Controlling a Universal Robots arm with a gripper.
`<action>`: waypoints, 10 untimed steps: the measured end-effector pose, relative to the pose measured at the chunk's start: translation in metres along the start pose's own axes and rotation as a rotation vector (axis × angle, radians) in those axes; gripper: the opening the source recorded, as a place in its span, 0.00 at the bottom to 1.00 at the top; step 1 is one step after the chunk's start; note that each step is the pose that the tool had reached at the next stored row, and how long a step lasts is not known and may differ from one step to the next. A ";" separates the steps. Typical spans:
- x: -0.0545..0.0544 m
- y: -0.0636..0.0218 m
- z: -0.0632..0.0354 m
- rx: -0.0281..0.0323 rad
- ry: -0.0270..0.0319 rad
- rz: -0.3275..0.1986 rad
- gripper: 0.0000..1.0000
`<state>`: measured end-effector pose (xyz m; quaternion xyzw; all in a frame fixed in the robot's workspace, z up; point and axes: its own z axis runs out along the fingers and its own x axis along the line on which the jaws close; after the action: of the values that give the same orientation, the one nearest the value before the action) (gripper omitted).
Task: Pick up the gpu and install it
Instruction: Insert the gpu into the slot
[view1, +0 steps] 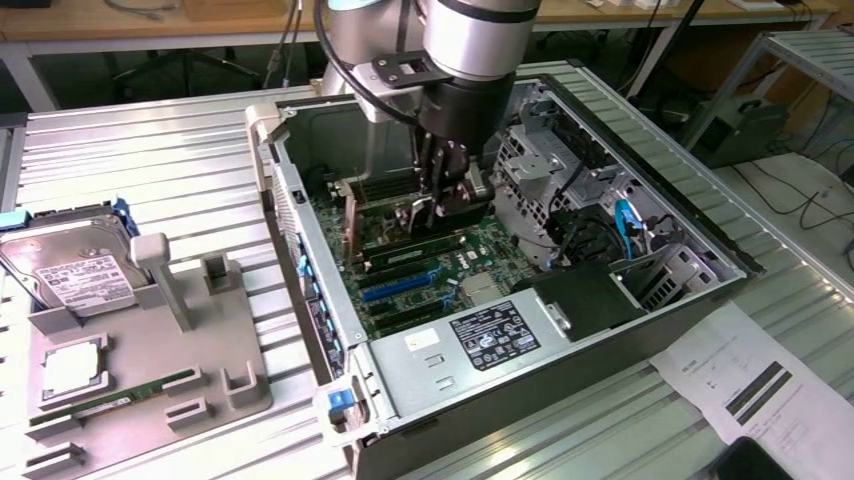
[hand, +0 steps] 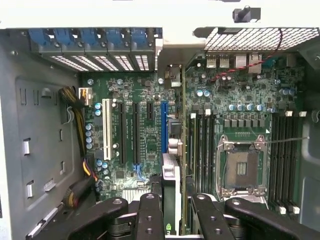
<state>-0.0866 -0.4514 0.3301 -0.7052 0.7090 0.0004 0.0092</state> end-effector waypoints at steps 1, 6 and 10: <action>0.000 0.0012 0.0017 0.0000 0.0000 0.000 0.27; 0.002 0.0045 0.0102 -0.0003 0.0002 0.000 0.27; 0.003 0.0065 0.0170 -0.0003 -0.0001 0.000 0.27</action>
<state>-0.0930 -0.4542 0.3130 -0.7052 0.7089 0.0005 0.0091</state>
